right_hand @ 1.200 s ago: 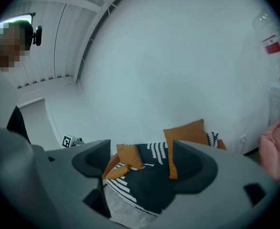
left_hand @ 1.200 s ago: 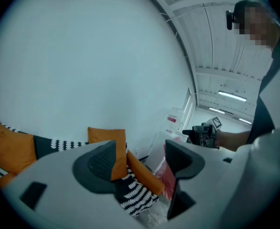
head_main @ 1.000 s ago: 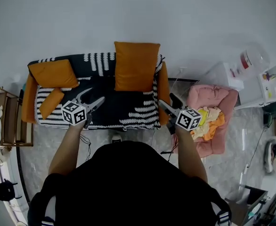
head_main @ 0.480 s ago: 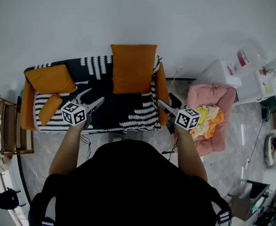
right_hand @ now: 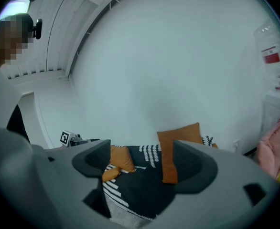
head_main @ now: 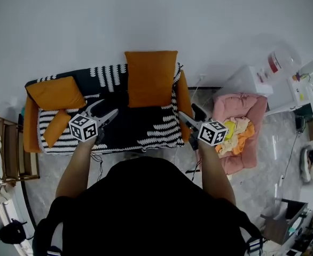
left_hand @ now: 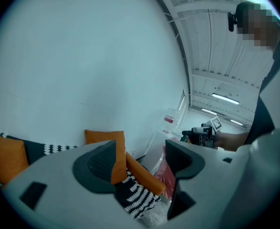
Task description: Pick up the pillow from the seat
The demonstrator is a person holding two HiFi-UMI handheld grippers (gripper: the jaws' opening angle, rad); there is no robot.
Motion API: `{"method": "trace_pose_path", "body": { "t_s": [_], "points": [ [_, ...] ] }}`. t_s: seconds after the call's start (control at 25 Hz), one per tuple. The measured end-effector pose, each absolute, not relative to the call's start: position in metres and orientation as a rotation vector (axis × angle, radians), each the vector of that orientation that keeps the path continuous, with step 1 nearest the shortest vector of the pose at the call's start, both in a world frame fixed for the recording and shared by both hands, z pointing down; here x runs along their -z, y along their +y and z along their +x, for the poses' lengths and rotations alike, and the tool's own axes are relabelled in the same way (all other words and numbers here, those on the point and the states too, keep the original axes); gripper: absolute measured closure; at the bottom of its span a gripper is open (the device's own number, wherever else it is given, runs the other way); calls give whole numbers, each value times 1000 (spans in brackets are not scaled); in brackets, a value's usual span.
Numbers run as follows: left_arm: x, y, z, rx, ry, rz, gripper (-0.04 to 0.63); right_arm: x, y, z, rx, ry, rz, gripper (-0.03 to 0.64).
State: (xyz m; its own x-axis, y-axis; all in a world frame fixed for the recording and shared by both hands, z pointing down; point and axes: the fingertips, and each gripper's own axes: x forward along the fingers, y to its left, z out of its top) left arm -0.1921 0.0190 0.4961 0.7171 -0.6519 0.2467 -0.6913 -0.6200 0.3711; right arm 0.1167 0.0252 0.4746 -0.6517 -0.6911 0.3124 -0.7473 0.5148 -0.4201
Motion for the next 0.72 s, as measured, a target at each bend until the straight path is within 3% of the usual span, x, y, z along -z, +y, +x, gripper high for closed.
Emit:
{"method": "trace_pose_path", "body": {
  "t_s": [0.72],
  "points": [
    [-503,-2,-221,-134,-997,2490,265,-478,10,92,-809,-2617,1303,218]
  ]
}}
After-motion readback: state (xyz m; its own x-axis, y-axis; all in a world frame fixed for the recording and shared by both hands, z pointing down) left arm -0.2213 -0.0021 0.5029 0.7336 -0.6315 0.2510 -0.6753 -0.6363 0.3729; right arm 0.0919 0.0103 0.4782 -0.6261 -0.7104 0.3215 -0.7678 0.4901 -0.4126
